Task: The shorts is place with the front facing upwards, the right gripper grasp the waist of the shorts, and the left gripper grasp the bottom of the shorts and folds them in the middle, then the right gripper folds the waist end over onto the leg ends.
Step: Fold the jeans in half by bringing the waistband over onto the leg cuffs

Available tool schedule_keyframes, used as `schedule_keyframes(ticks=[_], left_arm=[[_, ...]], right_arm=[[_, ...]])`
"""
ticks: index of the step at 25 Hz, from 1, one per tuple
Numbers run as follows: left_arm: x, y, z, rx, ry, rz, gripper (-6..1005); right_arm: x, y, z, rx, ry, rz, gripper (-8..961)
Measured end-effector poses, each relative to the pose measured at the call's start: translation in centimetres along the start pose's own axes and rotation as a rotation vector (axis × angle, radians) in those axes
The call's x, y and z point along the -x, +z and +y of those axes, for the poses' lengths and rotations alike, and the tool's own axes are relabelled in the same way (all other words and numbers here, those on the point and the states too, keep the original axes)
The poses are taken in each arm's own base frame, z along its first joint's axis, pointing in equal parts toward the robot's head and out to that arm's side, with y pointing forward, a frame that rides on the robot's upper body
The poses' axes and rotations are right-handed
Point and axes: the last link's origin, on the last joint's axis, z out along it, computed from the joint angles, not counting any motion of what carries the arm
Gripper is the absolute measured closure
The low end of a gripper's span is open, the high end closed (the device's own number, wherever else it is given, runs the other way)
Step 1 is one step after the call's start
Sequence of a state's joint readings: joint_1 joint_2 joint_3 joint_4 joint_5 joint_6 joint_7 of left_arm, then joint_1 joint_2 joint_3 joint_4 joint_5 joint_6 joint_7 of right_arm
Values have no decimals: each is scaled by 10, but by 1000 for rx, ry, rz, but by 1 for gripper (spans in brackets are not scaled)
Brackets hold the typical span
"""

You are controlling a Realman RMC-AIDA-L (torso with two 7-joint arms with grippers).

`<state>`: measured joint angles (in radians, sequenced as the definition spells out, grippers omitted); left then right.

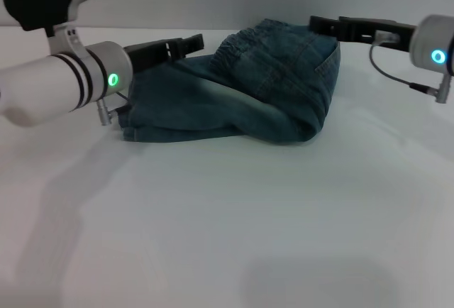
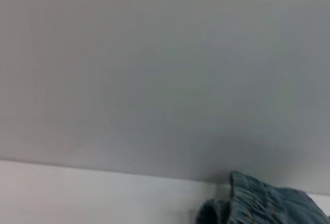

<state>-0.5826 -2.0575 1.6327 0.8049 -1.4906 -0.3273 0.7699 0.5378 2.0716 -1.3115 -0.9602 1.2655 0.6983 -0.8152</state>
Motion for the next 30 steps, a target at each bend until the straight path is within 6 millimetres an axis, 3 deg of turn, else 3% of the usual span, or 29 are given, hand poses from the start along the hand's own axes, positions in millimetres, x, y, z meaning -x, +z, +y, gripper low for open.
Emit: schedule_keyframes(ticks=[5, 9, 15, 30], left_arm=[[-1, -7, -13, -29, -4, 24, 172], [-1, -9, -18, -41, -15, 27, 172], [-1, -10, -19, -37, -6, 18, 172], [-3, -11, -16, -16, 20, 11, 172]], right_arm=[[8, 14, 30, 36, -64, 55, 337], [0, 25, 43, 49, -34, 90, 337], [-13, 37, 42, 23, 1, 138, 336], [-12, 53, 41, -11, -8, 160, 336]])
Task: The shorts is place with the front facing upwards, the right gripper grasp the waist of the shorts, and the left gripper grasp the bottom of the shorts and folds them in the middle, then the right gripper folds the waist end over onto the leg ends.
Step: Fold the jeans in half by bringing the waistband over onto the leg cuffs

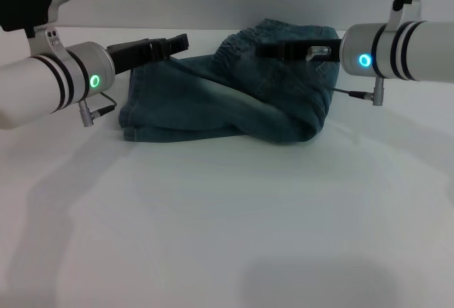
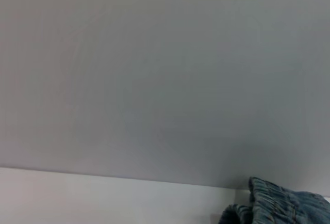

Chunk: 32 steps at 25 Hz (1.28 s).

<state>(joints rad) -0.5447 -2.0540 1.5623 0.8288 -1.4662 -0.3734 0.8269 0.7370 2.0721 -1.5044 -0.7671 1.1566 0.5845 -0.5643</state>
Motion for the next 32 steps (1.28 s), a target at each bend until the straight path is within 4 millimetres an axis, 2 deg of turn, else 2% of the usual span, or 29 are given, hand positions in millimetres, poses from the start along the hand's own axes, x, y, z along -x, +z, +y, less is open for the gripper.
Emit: schedule_keyframes(ticks=[32], left_arm=[[-6, 3, 6, 14, 24, 8, 172]], right_arm=[[-5, 25, 4, -48, 9, 98, 350]])
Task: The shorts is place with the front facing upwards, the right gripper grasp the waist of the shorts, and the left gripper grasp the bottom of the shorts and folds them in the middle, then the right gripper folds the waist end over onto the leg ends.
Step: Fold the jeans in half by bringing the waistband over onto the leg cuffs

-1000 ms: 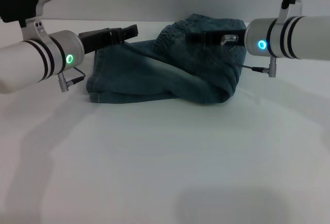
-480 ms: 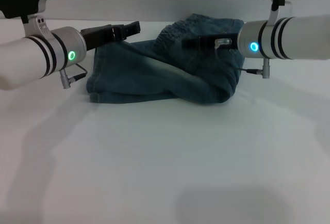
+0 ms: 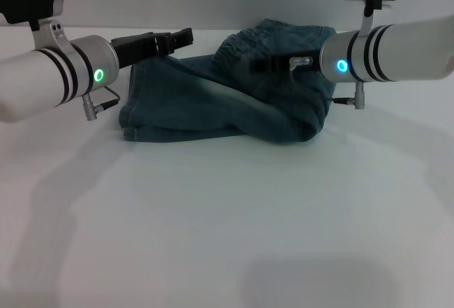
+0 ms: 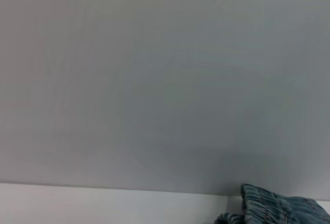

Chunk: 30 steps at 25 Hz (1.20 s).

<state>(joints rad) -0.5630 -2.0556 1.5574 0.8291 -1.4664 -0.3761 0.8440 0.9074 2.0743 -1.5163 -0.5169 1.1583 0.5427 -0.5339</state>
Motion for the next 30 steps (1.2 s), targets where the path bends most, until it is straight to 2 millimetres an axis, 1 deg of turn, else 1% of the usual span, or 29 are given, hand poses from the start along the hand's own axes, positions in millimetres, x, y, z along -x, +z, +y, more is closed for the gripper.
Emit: schedule_keyframes(ticks=[2, 8, 16, 21, 27, 30], left_arm=[[-1, 0, -1, -2, -2, 2, 172], [2, -2, -4, -7, -3, 0, 172], [2, -2, -5, -10, -3, 0, 172], [2, -3, -7, -16, -1, 2, 172], [-1, -15, -25, -63, -21, 52, 172], [-1, -23, -32, -80, -35, 70, 172]], right_arm=[[0, -1, -1, -2, 11, -4, 352], [-2, -2, -8, -15, 30, -10, 561], [-4, -3, -10, -19, 34, -9, 956], [-5, -5, -13, -21, 38, -24, 955], [1, -16, -11, 5, 22, -84, 953], [5, -21, -8, 18, 10, -112, 930]])
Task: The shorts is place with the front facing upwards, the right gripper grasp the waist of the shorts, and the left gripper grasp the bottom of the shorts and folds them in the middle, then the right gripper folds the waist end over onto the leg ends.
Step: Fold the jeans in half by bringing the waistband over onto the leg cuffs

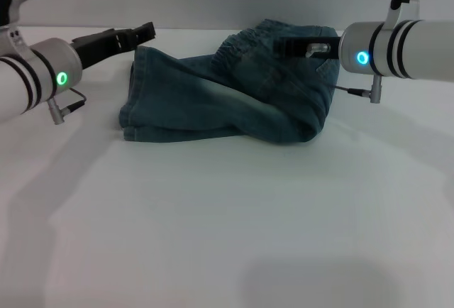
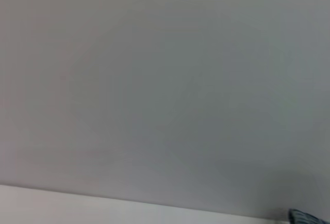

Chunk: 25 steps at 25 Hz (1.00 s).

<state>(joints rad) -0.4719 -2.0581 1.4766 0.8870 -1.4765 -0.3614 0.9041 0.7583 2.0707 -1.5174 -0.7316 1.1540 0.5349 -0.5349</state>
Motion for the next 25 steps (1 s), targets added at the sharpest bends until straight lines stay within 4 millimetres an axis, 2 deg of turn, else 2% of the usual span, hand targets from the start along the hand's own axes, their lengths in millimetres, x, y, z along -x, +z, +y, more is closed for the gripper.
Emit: schedule_keyframes(ticks=[18, 25], left_arm=[[6, -5, 0, 13, -5, -11, 172], [6, -4, 3, 26, -3, -17, 172]], right_arm=[[6, 3, 11, 16, -18, 3, 795], [1, 10, 13, -24, -50, 33, 596]])
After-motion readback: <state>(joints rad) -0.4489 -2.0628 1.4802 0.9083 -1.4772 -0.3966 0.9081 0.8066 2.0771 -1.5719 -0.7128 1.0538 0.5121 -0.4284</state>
